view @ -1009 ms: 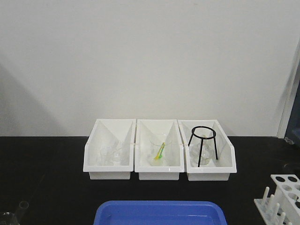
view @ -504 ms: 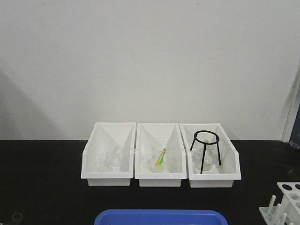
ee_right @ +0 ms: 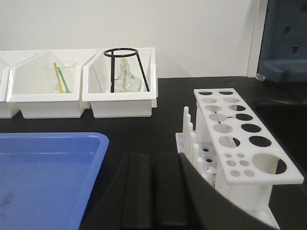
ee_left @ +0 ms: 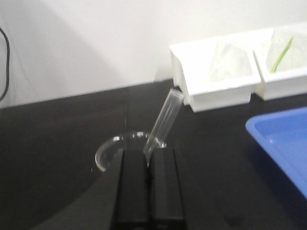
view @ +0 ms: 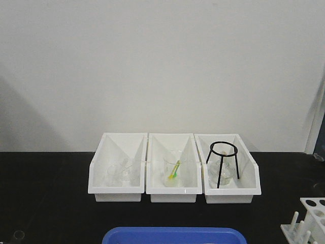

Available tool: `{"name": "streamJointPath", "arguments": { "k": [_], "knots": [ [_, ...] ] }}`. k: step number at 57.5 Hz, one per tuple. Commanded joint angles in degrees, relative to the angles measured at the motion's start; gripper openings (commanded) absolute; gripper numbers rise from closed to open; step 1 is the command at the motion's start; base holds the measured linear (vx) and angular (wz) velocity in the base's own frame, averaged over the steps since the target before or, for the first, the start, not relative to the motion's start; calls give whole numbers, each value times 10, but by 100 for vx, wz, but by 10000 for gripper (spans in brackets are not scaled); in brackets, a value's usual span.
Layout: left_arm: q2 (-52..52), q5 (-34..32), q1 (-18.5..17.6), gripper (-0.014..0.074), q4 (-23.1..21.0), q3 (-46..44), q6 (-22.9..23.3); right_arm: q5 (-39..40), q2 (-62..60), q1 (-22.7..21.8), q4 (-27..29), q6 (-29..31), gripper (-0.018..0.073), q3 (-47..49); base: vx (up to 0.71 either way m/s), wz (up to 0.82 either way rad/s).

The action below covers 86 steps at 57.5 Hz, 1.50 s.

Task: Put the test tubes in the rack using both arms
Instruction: 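Grasp the clear glass test tube from the beaker with the left gripper and lift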

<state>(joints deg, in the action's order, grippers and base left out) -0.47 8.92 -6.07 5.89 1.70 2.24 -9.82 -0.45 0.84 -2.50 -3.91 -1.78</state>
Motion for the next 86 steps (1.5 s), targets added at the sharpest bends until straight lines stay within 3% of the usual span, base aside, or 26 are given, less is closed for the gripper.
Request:
{"name": "streamJointPath", "arguments": {
  "k": [1, 14, 23, 30, 35, 40, 48, 65, 76, 86],
  "knots": [
    [-6, -69, 2, -20, 0, 16, -1, 48, -6, -4, -2, 4, -8, -6, 0, 0],
    [-6, -66, 2, -20, 0, 16, -1, 59, -6, -4, -2, 4, -8, -6, 0, 0],
    [-6, -119, 2, -20, 6, 10, -2, 94, -6, -4, -3, 4, -8, -5, 0, 0],
    [-6, -185, 2, -20, 4, 8, 36, 183, -6, -4, -7, 8, -8, -4, 0, 0],
    [-6, -189, 2, -20, 5, -12, 71, 235, -6, -4, -6, 8, -8, 14, 0, 0],
    [-5, -170, 2, -20, 5, -55, 77, 226, -6, -4, -6, 8, -8, 59, 0, 0],
    [38, -144, 2, -20, 6, -183, 50, 165, 25, -4, -6, 8, -8, 181, 0, 0],
    [294, -108, 2, -20, 5, -461, 41, 144, 225, -4, -34, 15, -8, 409, 0, 0],
    [401, -107, 2, -20, 5, -517, 46, 187, 326, -4, -31, 15, -8, 445, 0, 0],
    [431, -103, 2, -13, 5, -515, 44, 192, 368, -4, -31, 14, -6, 442, 0, 0]
  ]
}}
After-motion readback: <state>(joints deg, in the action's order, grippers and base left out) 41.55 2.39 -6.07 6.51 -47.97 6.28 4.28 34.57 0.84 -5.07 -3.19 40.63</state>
